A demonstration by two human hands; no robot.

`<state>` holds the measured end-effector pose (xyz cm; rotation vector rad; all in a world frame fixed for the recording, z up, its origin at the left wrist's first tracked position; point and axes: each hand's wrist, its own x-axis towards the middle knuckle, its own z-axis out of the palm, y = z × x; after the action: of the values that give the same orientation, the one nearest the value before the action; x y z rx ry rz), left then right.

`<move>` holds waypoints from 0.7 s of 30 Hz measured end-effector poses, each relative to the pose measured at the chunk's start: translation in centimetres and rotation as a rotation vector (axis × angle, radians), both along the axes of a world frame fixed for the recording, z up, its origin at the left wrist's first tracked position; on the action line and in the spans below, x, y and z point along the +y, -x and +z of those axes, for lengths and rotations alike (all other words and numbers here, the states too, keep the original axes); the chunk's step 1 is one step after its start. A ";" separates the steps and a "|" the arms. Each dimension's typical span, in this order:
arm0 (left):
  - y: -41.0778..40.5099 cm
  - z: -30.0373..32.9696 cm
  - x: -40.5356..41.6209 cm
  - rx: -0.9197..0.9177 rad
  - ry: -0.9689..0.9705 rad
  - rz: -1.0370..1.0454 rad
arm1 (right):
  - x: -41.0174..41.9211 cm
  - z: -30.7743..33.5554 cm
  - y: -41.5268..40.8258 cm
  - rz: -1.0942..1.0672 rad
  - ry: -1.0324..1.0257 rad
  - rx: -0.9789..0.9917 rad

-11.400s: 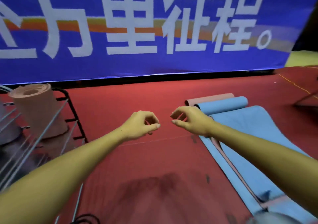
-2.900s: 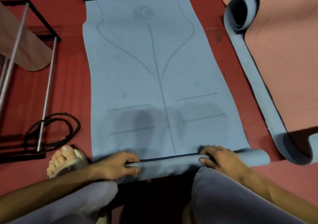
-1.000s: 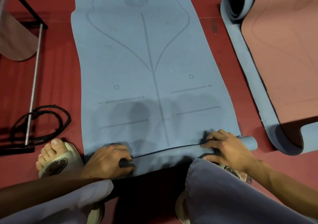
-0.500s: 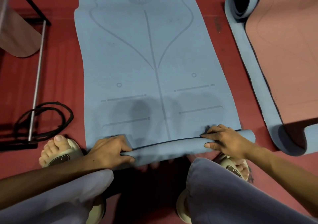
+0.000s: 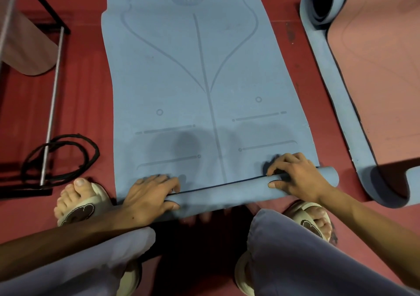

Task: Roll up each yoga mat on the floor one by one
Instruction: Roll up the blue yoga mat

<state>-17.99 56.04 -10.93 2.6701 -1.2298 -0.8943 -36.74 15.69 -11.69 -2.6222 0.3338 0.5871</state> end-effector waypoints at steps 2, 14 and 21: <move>0.1 0.0 0.0 -0.001 0.039 0.004 | 0.5 0.3 -0.3 0.002 0.104 -0.015; -0.2 1.1 0.5 -0.073 0.085 -0.091 | 2.1 0.5 0.0 0.019 0.154 -0.182; -0.1 0.4 1.5 -0.100 0.090 -0.164 | 2.9 1.5 1.5 0.006 0.079 -0.239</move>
<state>-17.85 57.53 -10.57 2.6020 -1.4919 -0.7123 -38.24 18.57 -10.18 -2.7327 0.2793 0.2623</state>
